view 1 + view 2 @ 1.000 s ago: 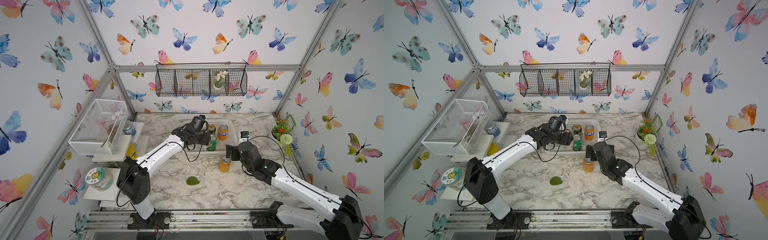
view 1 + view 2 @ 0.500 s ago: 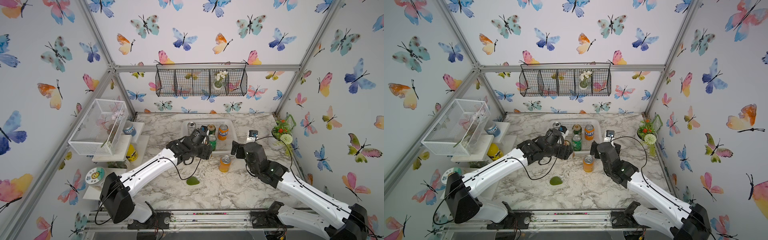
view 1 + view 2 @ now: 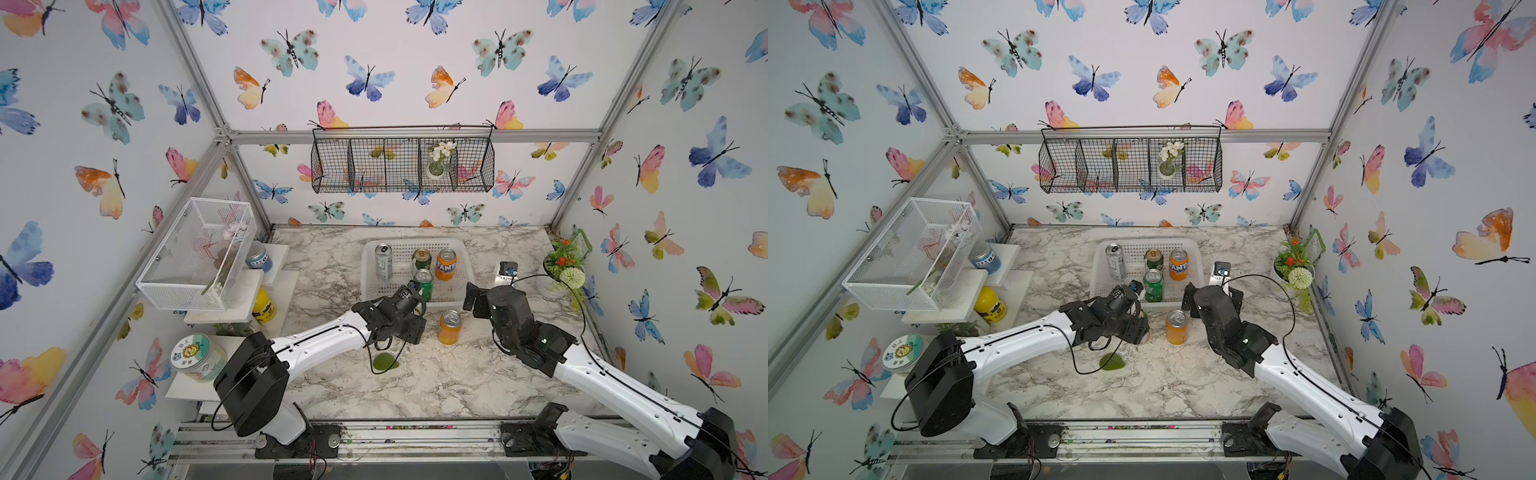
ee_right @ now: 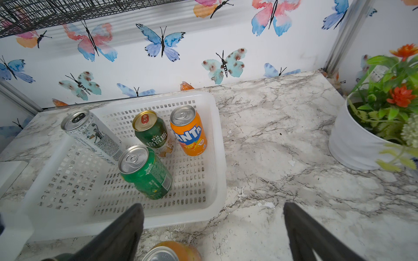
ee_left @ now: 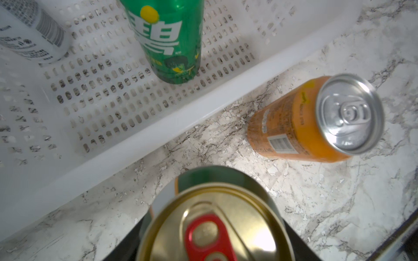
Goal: Take out the drinks from the basket
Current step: Place the drink at the center of the board.
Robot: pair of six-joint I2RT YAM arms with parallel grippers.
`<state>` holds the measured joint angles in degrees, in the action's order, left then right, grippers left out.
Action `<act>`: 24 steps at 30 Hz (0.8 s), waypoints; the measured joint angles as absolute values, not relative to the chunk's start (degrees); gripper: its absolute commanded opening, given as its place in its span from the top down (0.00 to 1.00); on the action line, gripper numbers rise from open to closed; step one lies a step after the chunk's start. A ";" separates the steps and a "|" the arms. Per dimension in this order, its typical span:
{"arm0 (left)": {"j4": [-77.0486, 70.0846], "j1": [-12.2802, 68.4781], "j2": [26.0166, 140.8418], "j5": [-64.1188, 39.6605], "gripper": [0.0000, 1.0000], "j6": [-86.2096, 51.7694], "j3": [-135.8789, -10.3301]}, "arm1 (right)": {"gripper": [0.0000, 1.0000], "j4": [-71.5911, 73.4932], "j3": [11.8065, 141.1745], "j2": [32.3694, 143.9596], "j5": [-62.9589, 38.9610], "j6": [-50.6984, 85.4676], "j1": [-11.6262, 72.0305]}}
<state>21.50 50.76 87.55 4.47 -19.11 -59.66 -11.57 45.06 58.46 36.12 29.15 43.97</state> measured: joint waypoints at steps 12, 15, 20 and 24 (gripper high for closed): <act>13.63 50.76 88.77 6.37 0.34 -19.09 -55.37 | 0.01 -11.60 44.58 58.15 36.40 29.50 43.97; 13.47 50.76 90.50 6.42 0.33 -19.11 -56.05 | 0.01 -11.60 44.38 58.15 36.40 29.56 43.97; 12.71 50.76 91.96 6.66 0.24 -19.33 -56.53 | 0.01 -11.57 44.03 57.82 36.40 29.58 43.97; 12.14 51.09 92.01 7.44 0.01 -19.53 -56.64 | 0.01 -11.60 43.75 57.14 36.40 29.58 43.94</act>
